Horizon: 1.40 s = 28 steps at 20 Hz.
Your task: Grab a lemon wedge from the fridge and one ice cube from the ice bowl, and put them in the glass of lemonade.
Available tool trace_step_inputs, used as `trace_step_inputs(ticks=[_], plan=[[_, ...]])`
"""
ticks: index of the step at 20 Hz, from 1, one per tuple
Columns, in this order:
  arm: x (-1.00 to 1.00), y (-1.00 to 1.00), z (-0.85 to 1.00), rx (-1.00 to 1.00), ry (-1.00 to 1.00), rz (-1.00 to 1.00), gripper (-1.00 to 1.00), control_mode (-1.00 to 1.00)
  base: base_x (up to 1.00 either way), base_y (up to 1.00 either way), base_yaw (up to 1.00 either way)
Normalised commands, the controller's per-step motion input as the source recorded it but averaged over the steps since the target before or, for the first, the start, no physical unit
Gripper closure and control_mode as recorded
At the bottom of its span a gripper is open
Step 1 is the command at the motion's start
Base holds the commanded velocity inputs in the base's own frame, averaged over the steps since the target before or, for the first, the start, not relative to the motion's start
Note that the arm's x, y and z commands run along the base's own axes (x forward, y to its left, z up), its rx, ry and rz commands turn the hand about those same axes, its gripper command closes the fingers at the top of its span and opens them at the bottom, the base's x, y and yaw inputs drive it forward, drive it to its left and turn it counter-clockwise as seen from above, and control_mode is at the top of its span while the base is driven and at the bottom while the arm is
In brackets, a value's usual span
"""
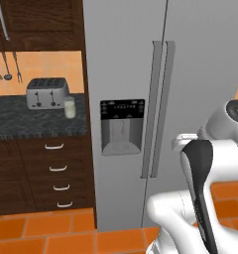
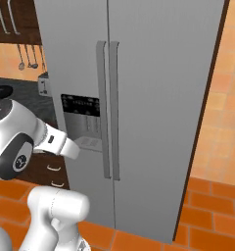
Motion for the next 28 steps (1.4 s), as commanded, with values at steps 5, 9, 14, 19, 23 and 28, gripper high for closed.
trace_step_inputs(ticks=[5,9,14,19,23,28], plan=[[-0.01,-0.03,0.04,0.00,-0.23,0.00,-1.00,-1.00,0.00,0.00,0.00],[0.00,-0.14,0.29,0.01,-0.38,0.01,-1.00,-1.00,0.00,0.00,0.00],[0.17,-0.45,0.90,0.01,-0.12,0.06,-1.00,-1.00,0.00,0.00,0.00],[0.73,-0.39,0.88,0.00,0.08,0.08,-1.00,-1.00,0.00,0.00,0.00],[0.86,-0.23,0.16,0.02,0.09,0.02,-1.00,-1.00,0.00,0.00,0.00],[0.68,0.34,-0.20,0.00,0.01,-0.09,-1.00,-1.00,0.00,0.00,0.00]])
